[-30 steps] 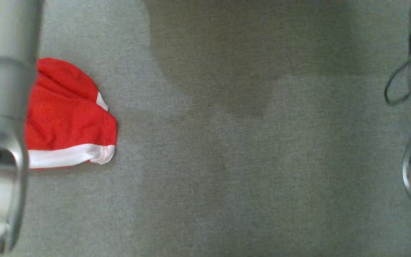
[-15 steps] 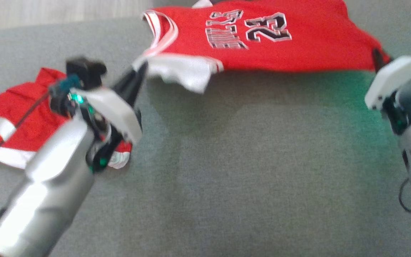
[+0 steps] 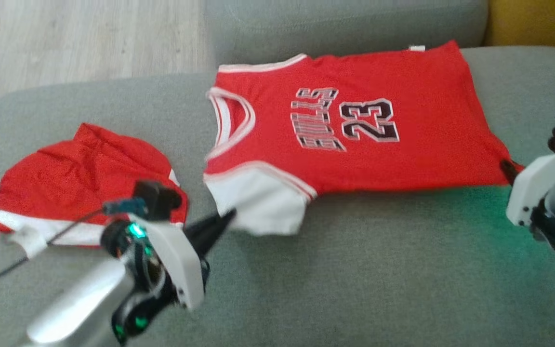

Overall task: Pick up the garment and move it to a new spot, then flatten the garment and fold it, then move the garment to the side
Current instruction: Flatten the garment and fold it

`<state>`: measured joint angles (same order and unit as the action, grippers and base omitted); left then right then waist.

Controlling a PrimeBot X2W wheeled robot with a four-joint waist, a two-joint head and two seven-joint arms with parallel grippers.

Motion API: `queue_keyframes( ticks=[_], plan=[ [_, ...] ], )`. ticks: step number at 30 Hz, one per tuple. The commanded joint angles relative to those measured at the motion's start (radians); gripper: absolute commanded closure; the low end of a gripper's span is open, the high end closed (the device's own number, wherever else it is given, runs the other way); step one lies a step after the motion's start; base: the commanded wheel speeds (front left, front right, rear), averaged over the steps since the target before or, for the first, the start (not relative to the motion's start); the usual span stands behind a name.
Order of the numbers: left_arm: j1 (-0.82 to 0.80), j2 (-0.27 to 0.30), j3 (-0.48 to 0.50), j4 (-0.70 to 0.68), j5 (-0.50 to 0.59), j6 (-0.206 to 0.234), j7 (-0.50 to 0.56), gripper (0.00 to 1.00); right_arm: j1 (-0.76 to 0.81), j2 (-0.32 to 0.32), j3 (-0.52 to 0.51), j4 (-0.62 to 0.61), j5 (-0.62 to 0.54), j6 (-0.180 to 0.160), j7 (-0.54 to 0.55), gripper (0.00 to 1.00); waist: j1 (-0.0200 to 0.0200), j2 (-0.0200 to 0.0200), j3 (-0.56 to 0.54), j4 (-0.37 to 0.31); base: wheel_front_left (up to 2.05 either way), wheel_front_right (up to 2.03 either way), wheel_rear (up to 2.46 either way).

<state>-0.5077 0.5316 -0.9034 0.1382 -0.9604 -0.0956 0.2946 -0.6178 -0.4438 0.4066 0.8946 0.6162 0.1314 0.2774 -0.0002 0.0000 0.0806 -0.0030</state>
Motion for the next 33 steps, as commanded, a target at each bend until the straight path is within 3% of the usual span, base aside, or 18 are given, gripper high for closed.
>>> queue_keyframes(
  ticks=[1, 10, 17, 26, 33],
  plan=[
    [-0.007, 0.048, 0.034, -0.073, -0.023, 0.011, 0.022, 1.0, 0.013, -0.049, 0.017, -0.046, 0.023, -0.001, 0.008, 1.0, 0.0002, 0.0, -0.02, -0.005, 0.0, 0.0, 0.0],
    [0.086, 0.107, -0.008, -0.258, -0.052, 0.072, 0.102, 1.0, 0.134, -0.131, 0.074, -0.157, 0.112, -0.001, 0.135, 1.0, 0.0002, 0.0, -0.077, 0.001, 0.0, 0.0, 0.0],
    [0.09, 0.106, 0.009, -0.26, -0.016, 0.116, 0.058, 1.0, 0.177, -0.135, 0.029, -0.265, 0.161, -0.001, 0.146, 1.0, 0.0002, 0.0, -0.055, -0.006, 0.0, 0.0, 0.0],
    [-0.015, 0.094, 0.052, -0.172, 0.012, 0.1, 0.039, 1.0, 0.139, -0.082, -0.063, -0.305, 0.126, -0.001, 0.145, 1.0, 0.0002, 0.0, 0.011, -0.019, 0.0, 0.0, 0.0],
    [-0.185, 0.058, 0.088, -0.011, 0.007, 0.054, 0.079, 1.0, 0.039, 0.004, -0.138, -0.28, 0.054, -0.001, 0.161, 1.0, 0.0002, 0.0, 0.08, -0.027, 0.0, 0.0, 0.0]
  ],
)
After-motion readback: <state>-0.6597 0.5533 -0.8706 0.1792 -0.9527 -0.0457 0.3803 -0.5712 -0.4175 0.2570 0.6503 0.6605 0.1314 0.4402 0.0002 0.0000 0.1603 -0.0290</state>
